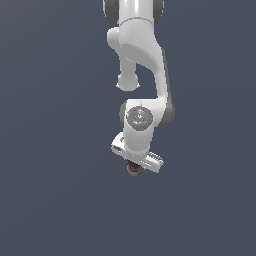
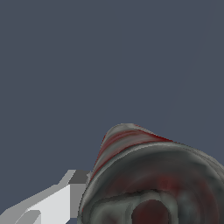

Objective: Pick up the object and move it to a goal position.

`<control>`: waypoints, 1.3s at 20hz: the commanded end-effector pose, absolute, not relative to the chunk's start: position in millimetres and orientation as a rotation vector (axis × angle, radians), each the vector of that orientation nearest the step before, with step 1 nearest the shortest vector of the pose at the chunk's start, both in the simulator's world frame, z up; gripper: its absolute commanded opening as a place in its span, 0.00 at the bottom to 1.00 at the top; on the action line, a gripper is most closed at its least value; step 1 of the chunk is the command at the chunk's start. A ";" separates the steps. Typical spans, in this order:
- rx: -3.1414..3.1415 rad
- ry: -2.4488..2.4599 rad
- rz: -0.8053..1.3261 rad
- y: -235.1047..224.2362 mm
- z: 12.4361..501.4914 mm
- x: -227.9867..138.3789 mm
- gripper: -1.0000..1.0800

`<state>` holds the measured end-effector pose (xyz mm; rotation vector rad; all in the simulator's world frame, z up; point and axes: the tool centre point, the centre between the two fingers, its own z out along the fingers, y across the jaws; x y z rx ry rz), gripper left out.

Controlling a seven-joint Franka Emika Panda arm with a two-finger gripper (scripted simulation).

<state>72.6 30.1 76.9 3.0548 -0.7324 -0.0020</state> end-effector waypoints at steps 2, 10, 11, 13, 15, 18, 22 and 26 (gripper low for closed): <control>3.055 -0.732 -0.002 30.2 77.2 72.6 0.00; 3.055 -0.732 -0.002 30.2 100.7 69.3 0.00; 3.055 -0.732 -0.002 30.2 106.5 68.5 0.00; 3.055 -0.732 -0.002 30.2 120.0 66.6 0.00; 3.055 -0.732 -0.002 30.2 136.4 64.4 0.00; 3.055 -0.732 -0.002 30.2 165.7 60.5 0.00; 3.055 -0.732 -0.002 30.2 211.8 54.4 0.00; 3.055 -0.733 -0.001 29.8 260.3 48.3 0.00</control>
